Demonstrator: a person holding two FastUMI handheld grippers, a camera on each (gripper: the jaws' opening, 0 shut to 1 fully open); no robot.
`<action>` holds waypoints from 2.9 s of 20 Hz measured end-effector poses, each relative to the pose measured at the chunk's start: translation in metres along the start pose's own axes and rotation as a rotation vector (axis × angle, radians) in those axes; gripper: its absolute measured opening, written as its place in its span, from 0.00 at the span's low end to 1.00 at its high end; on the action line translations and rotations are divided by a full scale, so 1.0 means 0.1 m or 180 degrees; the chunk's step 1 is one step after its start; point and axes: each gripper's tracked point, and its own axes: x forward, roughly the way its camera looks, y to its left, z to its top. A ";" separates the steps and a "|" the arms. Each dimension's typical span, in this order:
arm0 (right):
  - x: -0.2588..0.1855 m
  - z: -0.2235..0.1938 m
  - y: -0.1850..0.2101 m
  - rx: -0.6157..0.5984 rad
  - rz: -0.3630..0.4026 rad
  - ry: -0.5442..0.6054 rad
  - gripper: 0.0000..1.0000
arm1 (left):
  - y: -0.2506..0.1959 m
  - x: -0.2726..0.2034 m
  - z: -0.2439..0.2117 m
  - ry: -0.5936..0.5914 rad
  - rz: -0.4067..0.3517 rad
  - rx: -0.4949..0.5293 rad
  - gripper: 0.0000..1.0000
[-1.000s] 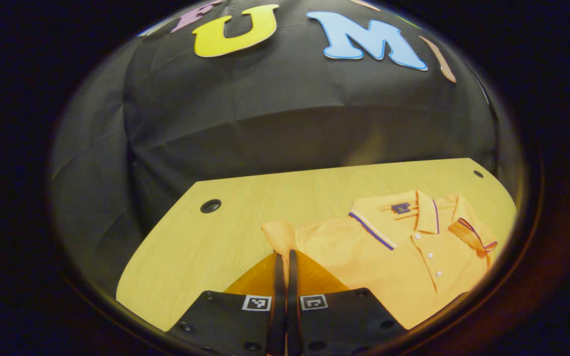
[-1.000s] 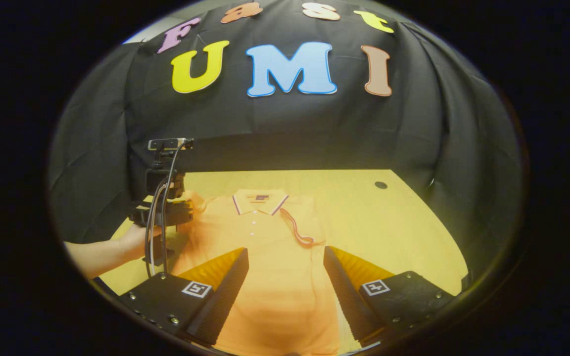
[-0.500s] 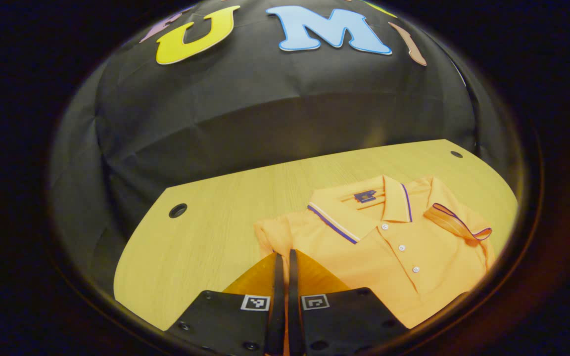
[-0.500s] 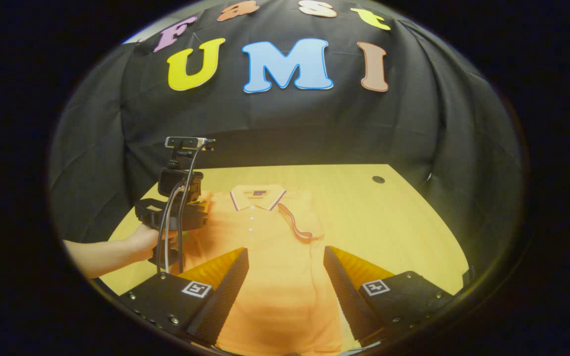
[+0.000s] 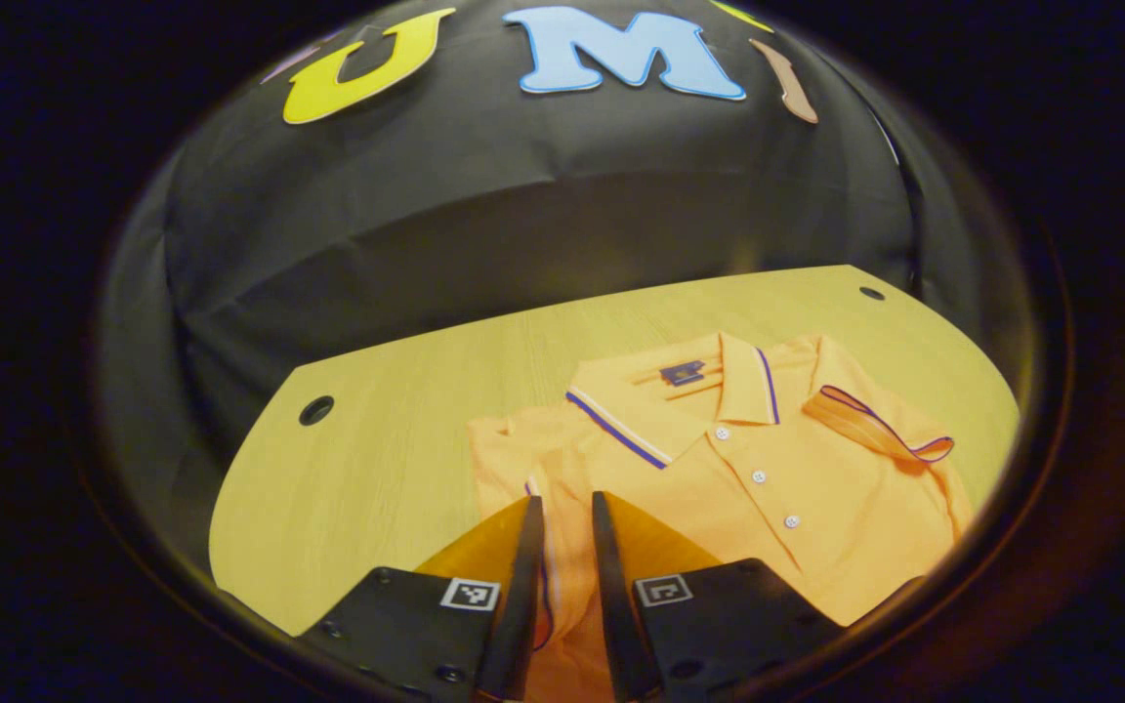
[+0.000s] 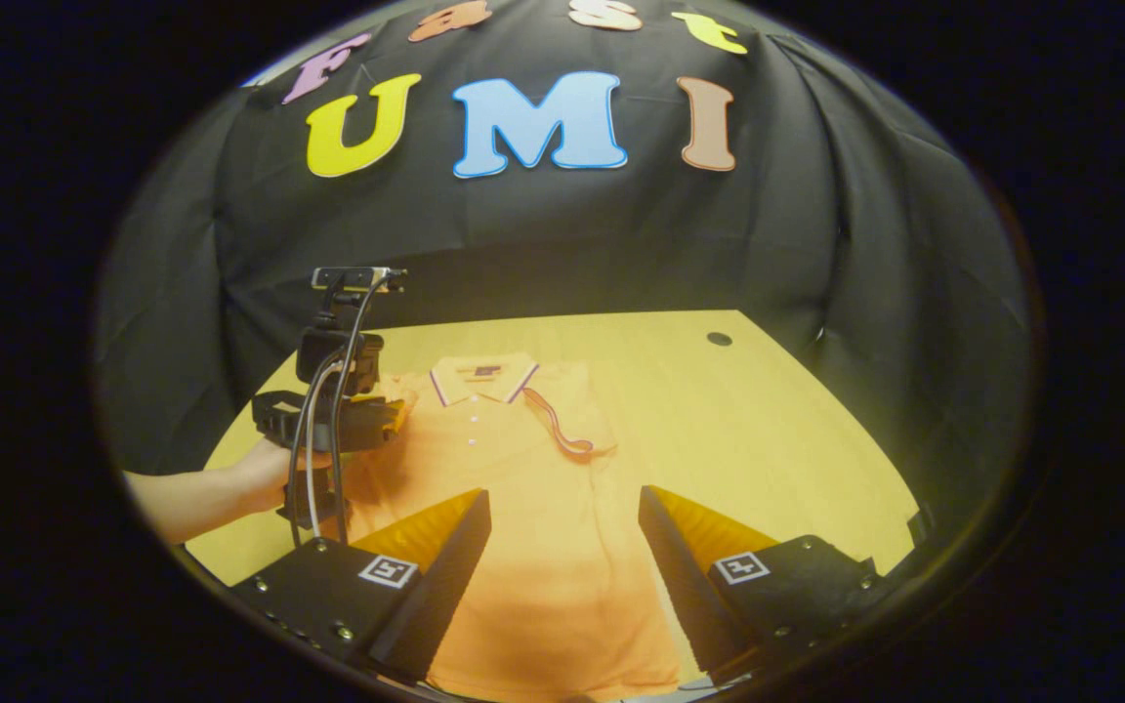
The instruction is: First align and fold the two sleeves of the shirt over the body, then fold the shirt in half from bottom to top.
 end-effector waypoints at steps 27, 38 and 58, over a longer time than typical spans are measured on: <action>-0.43 -1.15 -0.43 -0.0256 0.0211 0.0374 0.95 | -0.31 -2.44 -1.01 0.0023 -0.0126 -0.0554 0.98; -0.53 -1.86 -0.60 -0.0330 0.0257 0.0763 0.94 | -0.32 -3.28 -1.99 0.0422 -0.0166 -0.0554 0.96; -0.61 -2.18 -0.54 -0.0231 0.0326 0.1058 0.76 | -0.62 -3.50 -2.60 0.0516 -0.0166 -0.0313 0.87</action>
